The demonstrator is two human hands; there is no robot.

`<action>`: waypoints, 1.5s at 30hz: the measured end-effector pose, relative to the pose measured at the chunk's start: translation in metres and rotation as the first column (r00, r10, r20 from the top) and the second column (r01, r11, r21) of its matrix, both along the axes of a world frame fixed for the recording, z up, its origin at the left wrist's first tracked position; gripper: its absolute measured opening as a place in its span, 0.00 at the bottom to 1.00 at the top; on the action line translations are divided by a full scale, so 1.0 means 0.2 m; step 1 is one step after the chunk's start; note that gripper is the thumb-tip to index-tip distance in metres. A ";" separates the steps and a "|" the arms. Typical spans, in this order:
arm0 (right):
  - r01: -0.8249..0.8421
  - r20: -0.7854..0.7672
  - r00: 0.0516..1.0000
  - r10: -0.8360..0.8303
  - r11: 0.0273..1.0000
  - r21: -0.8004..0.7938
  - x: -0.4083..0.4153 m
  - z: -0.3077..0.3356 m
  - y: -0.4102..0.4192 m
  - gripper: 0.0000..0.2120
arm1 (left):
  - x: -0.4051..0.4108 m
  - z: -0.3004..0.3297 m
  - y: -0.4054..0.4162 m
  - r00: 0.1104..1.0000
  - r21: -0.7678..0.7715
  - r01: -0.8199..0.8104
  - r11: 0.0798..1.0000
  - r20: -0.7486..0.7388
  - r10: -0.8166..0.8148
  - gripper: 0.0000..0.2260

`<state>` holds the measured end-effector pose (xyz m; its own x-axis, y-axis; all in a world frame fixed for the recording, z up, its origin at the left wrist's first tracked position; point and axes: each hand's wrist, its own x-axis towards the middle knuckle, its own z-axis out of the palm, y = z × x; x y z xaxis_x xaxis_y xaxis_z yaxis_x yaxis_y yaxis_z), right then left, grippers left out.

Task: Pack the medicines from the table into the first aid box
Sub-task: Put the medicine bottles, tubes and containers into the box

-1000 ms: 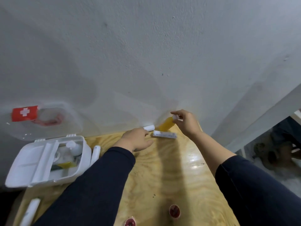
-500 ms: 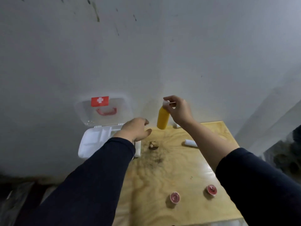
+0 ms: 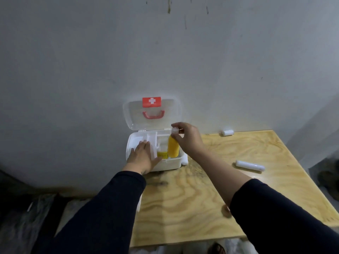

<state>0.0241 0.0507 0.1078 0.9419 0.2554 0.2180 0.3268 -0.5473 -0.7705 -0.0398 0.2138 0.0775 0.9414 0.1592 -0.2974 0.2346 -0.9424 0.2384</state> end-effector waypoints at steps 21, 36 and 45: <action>0.162 -0.034 0.983 -0.178 0.946 -0.282 -0.05 -0.24 -0.36 0.15 | 0.01 -0.08 -0.01 0.998 0.005 0.016 1.000 -0.065 -0.016 0.34; 0.080 -0.223 0.916 -0.334 0.696 -0.713 -0.34 -0.47 -1.01 0.20 | 0.03 -0.18 -0.04 1.000 0.101 0.021 0.995 -0.020 -0.019 0.37; 0.121 -0.073 0.962 -0.263 0.650 -0.751 -0.22 -0.54 -0.86 0.10 | 0.02 -0.19 -0.04 1.000 0.105 0.005 0.994 0.003 -0.006 0.37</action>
